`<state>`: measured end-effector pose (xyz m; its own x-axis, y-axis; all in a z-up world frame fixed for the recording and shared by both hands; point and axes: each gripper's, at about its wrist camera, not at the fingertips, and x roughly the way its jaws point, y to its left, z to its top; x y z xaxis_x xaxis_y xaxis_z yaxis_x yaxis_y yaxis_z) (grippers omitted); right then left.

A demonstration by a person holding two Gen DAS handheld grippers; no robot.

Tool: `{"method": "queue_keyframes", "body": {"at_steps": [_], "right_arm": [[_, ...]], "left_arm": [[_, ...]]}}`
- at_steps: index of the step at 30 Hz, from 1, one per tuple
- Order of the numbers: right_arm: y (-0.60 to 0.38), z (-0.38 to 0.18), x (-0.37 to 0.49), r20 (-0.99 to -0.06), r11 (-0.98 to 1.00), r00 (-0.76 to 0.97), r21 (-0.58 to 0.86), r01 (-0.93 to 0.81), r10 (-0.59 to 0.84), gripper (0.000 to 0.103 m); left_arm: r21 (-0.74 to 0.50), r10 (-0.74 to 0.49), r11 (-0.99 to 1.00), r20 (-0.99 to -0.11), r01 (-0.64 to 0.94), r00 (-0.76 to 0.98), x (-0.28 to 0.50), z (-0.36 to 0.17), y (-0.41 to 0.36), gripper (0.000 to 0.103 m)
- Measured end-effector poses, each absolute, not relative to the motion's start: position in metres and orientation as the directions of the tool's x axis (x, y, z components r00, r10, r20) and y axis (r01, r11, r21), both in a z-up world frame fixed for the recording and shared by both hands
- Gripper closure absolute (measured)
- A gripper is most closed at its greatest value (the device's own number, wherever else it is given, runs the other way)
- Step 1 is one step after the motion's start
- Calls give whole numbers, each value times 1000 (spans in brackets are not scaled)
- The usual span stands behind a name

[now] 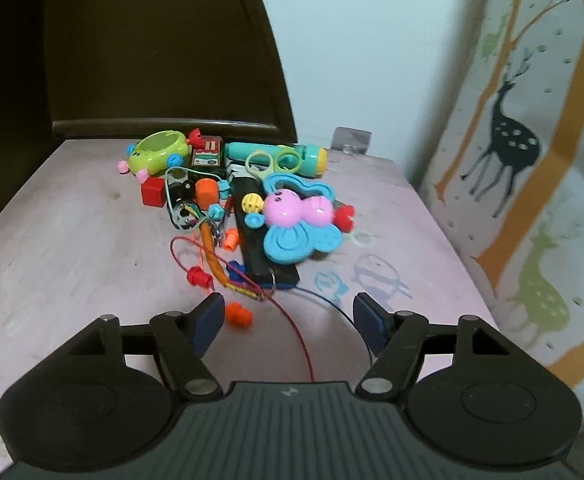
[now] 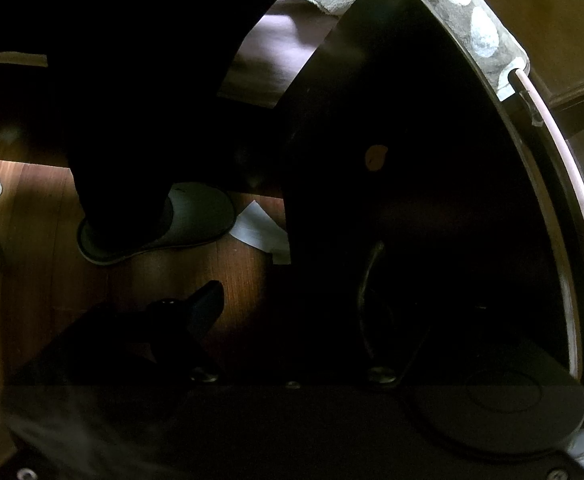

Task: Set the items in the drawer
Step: 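Grasp the blue bead on its string with the left tool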

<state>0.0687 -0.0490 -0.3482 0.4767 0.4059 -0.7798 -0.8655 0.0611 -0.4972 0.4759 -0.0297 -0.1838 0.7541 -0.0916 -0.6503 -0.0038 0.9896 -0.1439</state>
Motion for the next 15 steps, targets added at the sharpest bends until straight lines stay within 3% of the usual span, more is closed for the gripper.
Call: {"method": "queue_keyframes", "body": {"at_steps": [11,13,15], "right_arm": [[-48,-349,68,-779,56,476,-499,-865,409,26],[-48,-349,68,-779,57,475,-498,-865,409,26],[-48,-349,68,-780,57,475,-497,-866,408,26]], "left_arm": [[-56,-40,998,-676,3,736,481,-199,-36,34],[-19,-34,999,-676,29,736,474,-199,-35,49],[-6,-39,999,-681,48,731,466,-197,-33,74]]}}
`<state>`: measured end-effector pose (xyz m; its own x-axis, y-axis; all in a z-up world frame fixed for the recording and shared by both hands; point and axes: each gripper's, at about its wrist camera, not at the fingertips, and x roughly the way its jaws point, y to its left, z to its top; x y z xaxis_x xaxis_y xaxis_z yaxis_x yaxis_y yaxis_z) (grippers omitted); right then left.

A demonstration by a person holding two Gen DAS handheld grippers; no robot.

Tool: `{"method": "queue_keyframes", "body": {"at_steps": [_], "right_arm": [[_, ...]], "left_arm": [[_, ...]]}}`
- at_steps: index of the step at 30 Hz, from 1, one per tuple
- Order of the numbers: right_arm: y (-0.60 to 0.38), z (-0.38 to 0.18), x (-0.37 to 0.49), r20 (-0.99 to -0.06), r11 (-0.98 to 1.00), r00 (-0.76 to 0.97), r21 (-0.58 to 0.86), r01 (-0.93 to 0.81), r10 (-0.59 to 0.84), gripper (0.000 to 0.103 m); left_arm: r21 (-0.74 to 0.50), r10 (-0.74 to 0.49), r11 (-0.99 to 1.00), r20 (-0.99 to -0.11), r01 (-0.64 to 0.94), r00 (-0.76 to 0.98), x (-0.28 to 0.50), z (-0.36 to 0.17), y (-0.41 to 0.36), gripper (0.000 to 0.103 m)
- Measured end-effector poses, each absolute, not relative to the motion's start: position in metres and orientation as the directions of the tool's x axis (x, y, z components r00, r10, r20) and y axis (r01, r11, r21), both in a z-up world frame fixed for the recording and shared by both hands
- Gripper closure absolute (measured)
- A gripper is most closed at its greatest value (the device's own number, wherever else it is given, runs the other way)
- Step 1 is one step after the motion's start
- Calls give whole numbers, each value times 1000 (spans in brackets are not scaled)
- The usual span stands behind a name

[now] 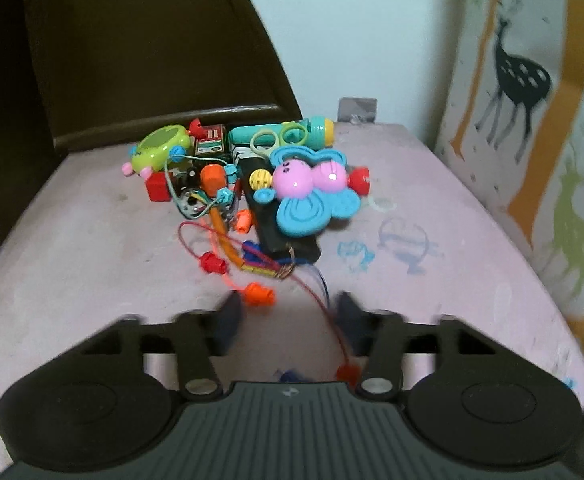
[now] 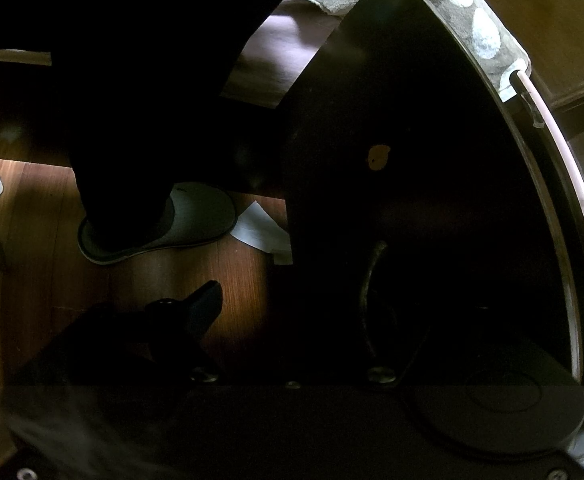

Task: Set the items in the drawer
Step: 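Grasp the blue bead on its string with the left tool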

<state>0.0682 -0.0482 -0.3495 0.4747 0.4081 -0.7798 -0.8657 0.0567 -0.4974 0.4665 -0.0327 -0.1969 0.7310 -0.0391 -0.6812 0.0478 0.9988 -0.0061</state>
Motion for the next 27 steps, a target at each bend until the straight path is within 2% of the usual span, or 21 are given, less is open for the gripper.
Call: {"method": "queue_keyframes", "body": {"at_steps": [1,2,3,6,19,22,25,26,27], "right_arm": [[-48,-350,68,-780,57,475,-497,-866,408,26],[-48,-350,68,-780,58,475,-497,-866,407,26],[-48,-350,68,-780,58,476,-497,-866,407,26],[-48,-350,67,-780,59,477,-499,-865,404,26],[-48,-350,68,-782,57,480,-501,-864,398,26],[-48,-350,68,-782,57,480,-502,-863,397,26],[-49,-349,68,-783,58,481,-501,-863,395,26],[-49,-349,68,-783,60,481,-501,-864,394,26],[-49,-349,68,-783,61,482,-500,-864,393,26]], "left_arm": [[-17,-51,998,-687,54,724,464,-195,-29,78],[-15,-56,998,-694,63,718,461,-194,-27,88],[-9,-60,997,-699,74,712,458,-193,-26,93],[-18,-91,994,-712,112,696,446,-191,-23,100],[-200,-318,947,-709,253,629,365,-171,-14,102],[-210,-356,930,-712,301,605,342,-167,-21,102],[-147,-319,941,-687,305,653,330,-160,-23,102],[-123,-300,946,-678,299,671,330,-158,-23,100],[-110,-278,953,-681,281,678,336,-157,-22,90]]}}
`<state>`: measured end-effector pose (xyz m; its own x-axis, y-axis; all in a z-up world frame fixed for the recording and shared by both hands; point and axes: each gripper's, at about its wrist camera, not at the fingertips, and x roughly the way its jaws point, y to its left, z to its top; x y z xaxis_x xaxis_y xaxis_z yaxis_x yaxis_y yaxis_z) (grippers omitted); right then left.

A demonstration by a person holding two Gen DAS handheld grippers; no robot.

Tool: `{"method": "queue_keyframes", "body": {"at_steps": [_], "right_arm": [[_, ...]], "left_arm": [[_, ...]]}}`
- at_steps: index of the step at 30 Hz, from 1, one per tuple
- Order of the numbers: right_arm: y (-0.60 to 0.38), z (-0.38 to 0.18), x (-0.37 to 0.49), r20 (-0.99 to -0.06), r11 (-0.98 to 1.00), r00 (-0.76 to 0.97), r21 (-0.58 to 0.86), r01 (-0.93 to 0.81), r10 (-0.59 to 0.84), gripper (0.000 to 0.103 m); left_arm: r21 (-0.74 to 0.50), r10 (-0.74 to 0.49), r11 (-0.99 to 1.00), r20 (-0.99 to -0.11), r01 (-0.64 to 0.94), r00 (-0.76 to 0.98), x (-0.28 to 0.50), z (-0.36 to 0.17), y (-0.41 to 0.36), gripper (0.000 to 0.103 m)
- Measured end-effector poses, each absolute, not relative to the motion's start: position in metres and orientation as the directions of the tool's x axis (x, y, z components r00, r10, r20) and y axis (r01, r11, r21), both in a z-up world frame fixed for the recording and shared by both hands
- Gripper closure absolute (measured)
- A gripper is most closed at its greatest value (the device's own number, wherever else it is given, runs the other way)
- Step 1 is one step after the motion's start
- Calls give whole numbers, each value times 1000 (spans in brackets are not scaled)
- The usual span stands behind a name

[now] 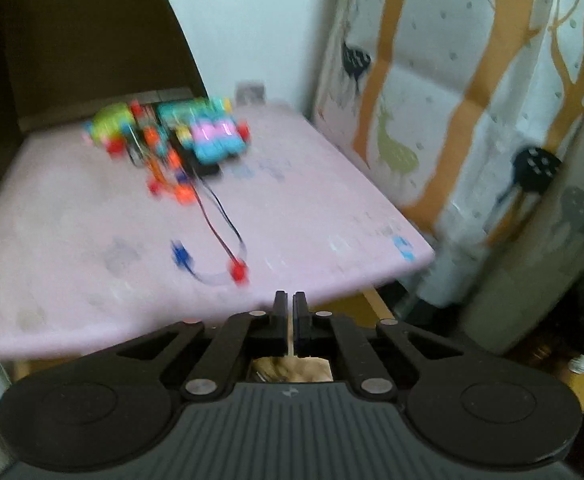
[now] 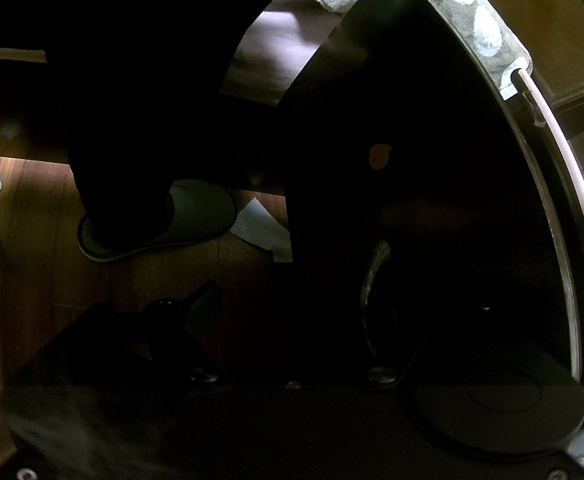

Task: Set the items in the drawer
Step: 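Grasp the blue bead on its string with the left tool, then lift the blue bead with the left tool and drop it into the drawer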

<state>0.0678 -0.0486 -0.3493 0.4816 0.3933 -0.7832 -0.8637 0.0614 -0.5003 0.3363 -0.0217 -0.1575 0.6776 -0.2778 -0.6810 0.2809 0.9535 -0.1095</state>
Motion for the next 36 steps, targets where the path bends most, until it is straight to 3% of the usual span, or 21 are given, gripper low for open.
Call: {"method": "queue_keyframes", "body": {"at_steps": [1,2,3,10,17,19,21,24,30,36], "right_arm": [[-49,-349,68,-783,63,482,-500,-864,392,26],[-48,-349,68,-784,64,482,-500,-864,391,26],[-48,-350,68,-784,64,483,-500,-864,390,25],[-48,-352,68,-783,57,483,-503,-862,392,22],[-50,-353,67,-779,48,482,-508,-860,400,22],[-50,-353,67,-778,47,483,-509,-859,402,22],[-50,-353,67,-778,47,483,-509,-859,402,22],[-50,-353,66,-778,47,483,-510,-859,402,22],[-50,-352,66,-779,46,483,-509,-859,400,22],[-50,-351,67,-780,48,483,-507,-860,398,22]], "left_arm": [[-102,-253,962,-688,255,680,345,-157,-21,79],[-103,-243,966,-678,238,693,353,-157,-20,47],[-109,-245,967,-658,232,712,360,-156,-19,36],[-98,-172,985,-650,142,741,429,-177,-25,36],[-94,-130,991,-662,90,738,462,-197,-29,60],[-71,-93,996,-661,61,744,467,-197,-31,71],[-37,-56,998,-662,42,747,471,-198,-31,92],[-5,-33,999,-668,40,743,474,-198,-27,102],[-138,-158,987,-667,87,728,454,-189,-17,103],[-356,-313,927,-571,115,759,411,-169,2,103]]}}
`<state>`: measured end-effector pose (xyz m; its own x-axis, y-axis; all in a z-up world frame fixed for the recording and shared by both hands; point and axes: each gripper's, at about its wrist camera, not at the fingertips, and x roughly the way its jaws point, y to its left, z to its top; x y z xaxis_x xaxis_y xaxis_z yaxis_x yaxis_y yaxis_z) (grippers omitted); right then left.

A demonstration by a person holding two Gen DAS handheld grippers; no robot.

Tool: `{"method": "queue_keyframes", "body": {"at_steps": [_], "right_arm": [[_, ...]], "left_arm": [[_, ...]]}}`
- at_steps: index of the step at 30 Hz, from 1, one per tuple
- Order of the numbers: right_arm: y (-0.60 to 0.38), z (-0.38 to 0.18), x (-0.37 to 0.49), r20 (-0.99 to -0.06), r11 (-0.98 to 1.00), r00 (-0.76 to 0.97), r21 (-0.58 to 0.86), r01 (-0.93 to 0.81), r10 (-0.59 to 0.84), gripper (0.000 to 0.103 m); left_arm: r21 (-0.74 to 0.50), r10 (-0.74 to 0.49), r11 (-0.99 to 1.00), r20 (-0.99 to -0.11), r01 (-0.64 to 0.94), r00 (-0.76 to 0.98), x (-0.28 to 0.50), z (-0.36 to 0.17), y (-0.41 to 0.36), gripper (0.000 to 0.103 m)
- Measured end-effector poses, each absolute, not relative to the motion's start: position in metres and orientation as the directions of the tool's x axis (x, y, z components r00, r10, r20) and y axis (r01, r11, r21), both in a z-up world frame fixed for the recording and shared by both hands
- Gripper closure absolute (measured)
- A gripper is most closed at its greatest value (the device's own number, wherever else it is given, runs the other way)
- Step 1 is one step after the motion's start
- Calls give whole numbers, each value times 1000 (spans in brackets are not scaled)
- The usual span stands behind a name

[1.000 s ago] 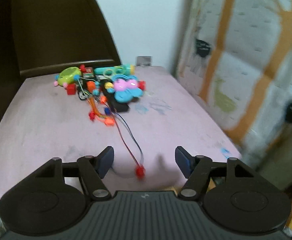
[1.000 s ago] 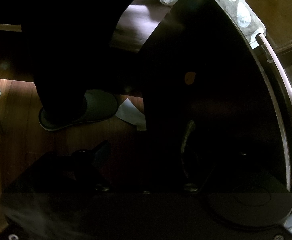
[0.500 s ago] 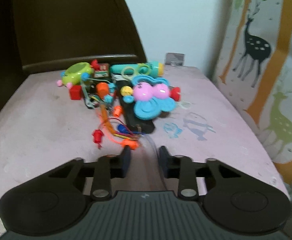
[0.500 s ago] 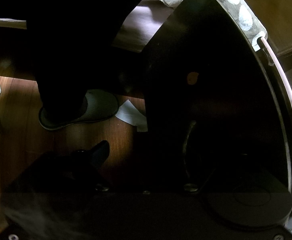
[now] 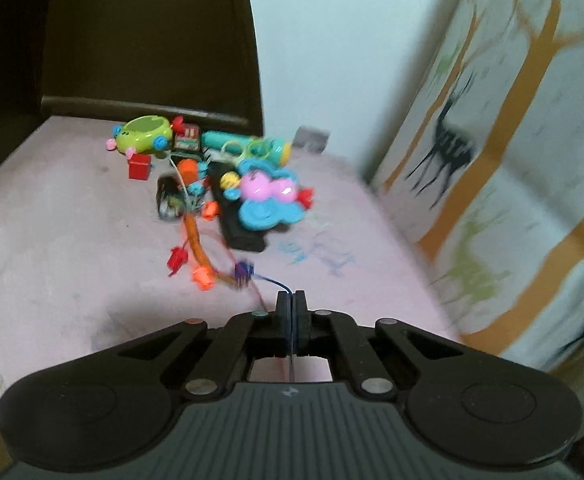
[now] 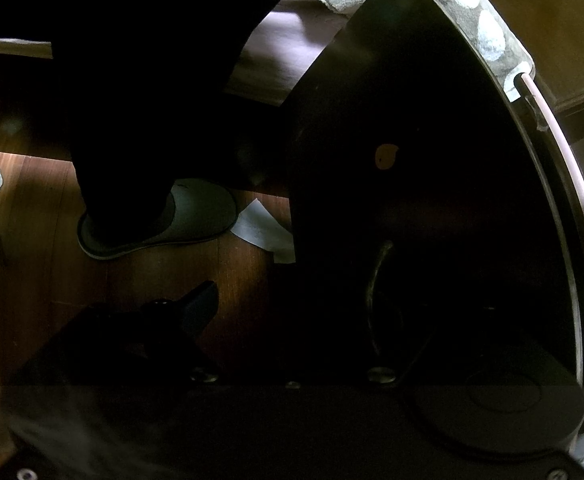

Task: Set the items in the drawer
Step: 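Lift the blue bead with the left tool and drop it into the drawer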

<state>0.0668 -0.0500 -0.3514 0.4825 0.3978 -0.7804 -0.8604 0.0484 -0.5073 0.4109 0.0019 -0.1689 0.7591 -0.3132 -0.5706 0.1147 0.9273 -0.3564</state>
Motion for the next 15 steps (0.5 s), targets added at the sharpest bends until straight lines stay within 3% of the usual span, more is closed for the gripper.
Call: {"method": "queue_keyframes", "body": {"at_steps": [6,15], "right_arm": [[-50,-351,68,-782,49,482,-506,-861,395,22],[-49,-352,68,-783,51,482,-505,-861,392,22]], "left_arm": [[-435,-359,890,-480,138,801,383,-140,19,103],[-425,-330,890,-350,165,877,378,-77,41,103]]}}
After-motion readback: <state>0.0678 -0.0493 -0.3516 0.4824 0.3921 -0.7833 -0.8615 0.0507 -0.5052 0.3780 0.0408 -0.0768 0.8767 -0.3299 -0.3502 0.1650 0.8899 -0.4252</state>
